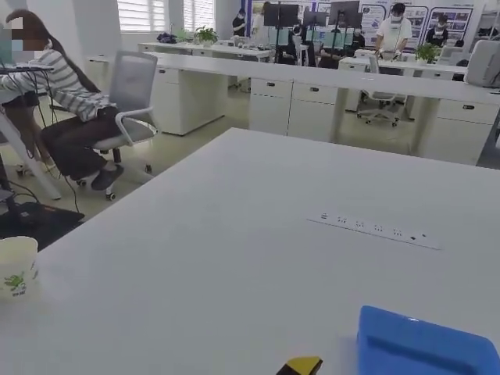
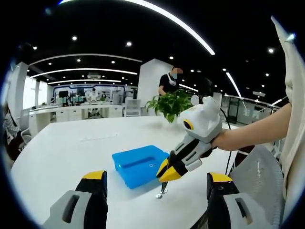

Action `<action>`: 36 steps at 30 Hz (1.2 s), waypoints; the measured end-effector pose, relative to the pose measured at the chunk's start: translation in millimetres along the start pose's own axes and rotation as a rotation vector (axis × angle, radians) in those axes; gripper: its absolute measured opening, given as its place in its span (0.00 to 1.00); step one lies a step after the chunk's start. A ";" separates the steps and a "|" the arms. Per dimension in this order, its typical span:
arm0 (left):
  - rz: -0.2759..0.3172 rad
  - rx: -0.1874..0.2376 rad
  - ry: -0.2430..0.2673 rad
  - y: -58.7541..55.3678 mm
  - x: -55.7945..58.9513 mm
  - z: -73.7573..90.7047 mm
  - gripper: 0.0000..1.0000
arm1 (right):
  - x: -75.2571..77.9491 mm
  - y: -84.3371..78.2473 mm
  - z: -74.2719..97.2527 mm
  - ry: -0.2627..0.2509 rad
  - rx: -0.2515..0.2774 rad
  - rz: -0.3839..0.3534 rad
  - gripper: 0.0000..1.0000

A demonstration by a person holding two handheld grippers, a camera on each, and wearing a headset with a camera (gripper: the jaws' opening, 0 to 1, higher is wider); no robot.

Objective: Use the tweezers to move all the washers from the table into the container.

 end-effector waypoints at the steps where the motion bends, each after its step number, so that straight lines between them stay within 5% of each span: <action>1: 0.000 0.000 -0.002 0.0 0.2 -0.1 0.87 | -0.1 -0.1 -0.1 0.003 -0.002 0.002 0.04; 20: -0.002 -0.014 0.001 -1.1 0.2 -0.4 0.87 | -1.2 5.4 -6.4 0.016 0.009 0.006 0.03; 25: -0.003 -0.020 0.003 -1.5 -0.6 -0.5 0.86 | 7.9 4.8 -14.0 0.038 0.138 -0.242 0.03; 28: -0.004 -0.021 0.003 -1.6 -0.8 -0.6 0.86 | 16.0 0.1 -13.5 0.024 0.170 -0.342 0.02; 36: -0.007 -0.023 0.001 -1.7 -0.5 -1.0 0.86 | 23.0 -4.2 4.4 0.022 0.247 -0.461 0.02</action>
Point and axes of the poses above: the centre of the closed fingertips' face, and the gripper's own axes: z roughly backward along the fingers, x roughly to its right, y roughly out of its top, the point moved 9 cm from there along z, roughly backward along the fingers, and after that the axes turned 13 degrees about -x, right-handed, at the moved point
